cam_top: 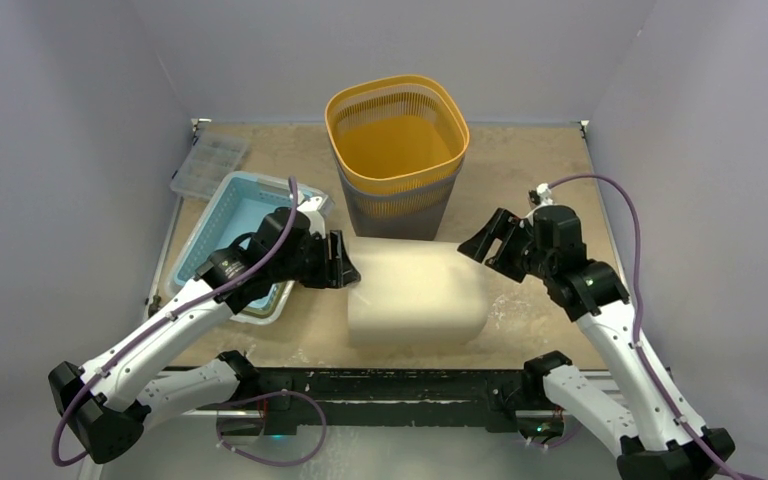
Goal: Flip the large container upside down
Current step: Turn the container upside down at the center of the board.
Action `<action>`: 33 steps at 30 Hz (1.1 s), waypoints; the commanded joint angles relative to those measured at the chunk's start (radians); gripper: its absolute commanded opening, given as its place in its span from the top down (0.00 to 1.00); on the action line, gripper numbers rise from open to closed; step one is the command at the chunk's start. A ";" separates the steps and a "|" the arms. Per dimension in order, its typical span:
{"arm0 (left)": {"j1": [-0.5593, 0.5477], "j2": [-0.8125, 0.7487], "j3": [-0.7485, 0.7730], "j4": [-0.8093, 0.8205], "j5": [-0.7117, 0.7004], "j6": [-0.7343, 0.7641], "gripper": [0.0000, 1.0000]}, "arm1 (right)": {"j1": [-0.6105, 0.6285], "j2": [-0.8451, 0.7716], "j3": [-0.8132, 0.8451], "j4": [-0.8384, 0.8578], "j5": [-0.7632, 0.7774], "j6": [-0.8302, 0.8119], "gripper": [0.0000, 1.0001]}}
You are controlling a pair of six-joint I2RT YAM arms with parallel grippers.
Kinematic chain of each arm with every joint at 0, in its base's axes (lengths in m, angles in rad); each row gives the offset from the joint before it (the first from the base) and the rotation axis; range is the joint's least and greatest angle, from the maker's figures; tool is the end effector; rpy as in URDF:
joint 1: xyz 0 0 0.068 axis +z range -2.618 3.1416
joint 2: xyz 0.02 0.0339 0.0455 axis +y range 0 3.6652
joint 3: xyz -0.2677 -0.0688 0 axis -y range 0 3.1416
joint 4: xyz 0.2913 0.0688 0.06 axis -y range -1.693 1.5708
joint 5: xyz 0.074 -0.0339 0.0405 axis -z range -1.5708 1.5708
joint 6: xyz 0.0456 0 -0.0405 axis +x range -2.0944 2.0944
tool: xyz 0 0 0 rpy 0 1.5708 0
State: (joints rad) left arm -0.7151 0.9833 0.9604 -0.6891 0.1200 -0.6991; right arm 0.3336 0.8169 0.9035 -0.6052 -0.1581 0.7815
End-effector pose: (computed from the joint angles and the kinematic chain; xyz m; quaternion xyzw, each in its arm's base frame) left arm 0.1886 -0.1710 0.3117 0.0322 0.9074 -0.3114 0.2805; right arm 0.2104 0.0805 0.3346 0.1528 0.8494 0.3228 0.3886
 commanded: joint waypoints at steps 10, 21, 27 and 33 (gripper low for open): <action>-0.004 0.014 -0.030 0.056 0.014 -0.009 0.76 | -0.003 0.024 -0.032 -0.005 -0.006 0.030 0.22; -0.004 0.008 -0.106 0.135 0.026 -0.046 0.89 | -0.003 0.014 -0.038 0.133 -0.211 0.052 0.34; -0.004 -0.002 -0.160 0.245 0.083 -0.091 0.95 | -0.004 -0.017 -0.028 0.200 -0.273 0.083 0.37; -0.004 -0.024 -0.224 0.372 0.137 -0.143 0.96 | -0.004 -0.057 -0.038 0.239 -0.324 0.108 0.37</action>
State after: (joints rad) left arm -0.7010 0.9424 0.7914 -0.4786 0.1436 -0.7937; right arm 0.3046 0.8066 0.8577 -0.5385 -0.2356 0.8085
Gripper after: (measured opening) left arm 0.140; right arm 0.635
